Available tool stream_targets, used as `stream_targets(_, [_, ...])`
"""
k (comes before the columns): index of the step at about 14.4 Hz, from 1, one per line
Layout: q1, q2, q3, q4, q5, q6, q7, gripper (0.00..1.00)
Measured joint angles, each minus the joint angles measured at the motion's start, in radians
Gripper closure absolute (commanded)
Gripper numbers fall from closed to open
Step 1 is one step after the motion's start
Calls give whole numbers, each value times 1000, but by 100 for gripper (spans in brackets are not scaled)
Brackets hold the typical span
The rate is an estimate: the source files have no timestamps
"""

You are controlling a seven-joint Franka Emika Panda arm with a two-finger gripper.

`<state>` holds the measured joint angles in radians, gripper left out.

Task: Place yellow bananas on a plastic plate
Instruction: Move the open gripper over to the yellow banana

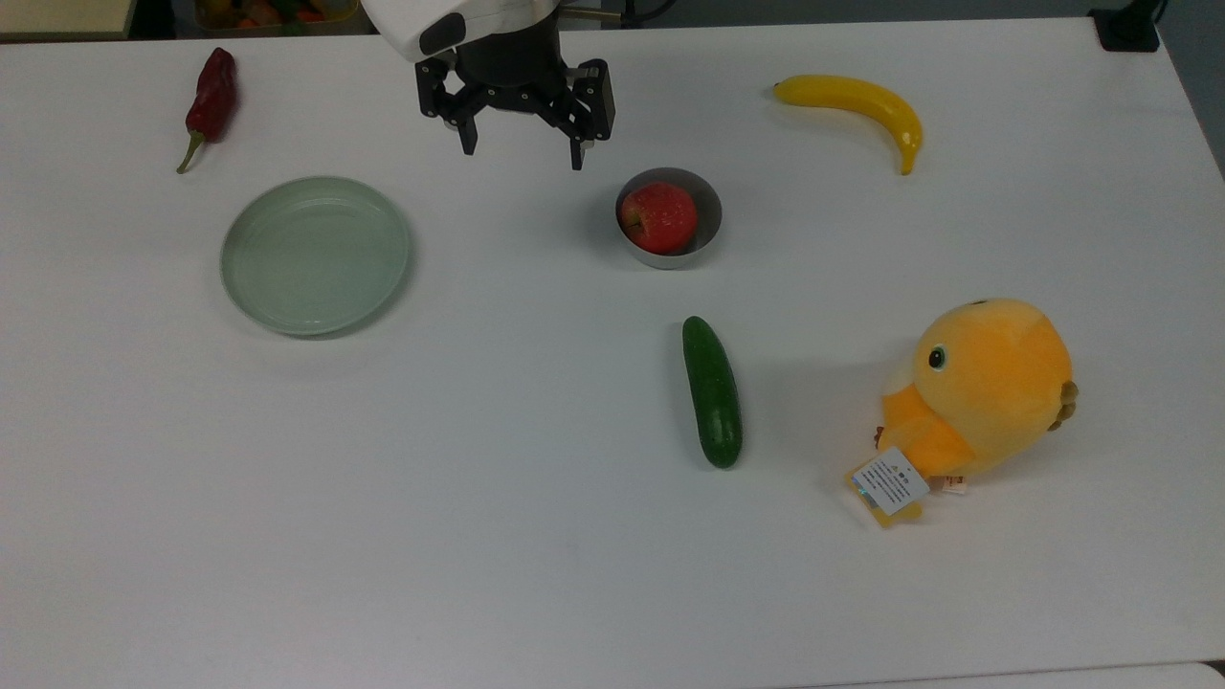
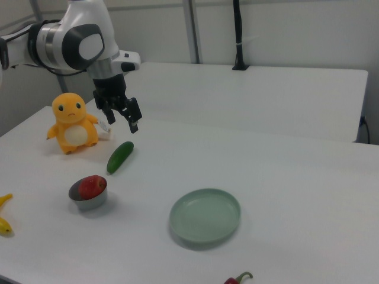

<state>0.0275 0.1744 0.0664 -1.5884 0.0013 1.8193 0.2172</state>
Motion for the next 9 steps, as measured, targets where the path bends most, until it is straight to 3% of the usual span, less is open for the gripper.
stream_targets(9, [-47, 10, -2, 31, 2, 0, -48, 0])
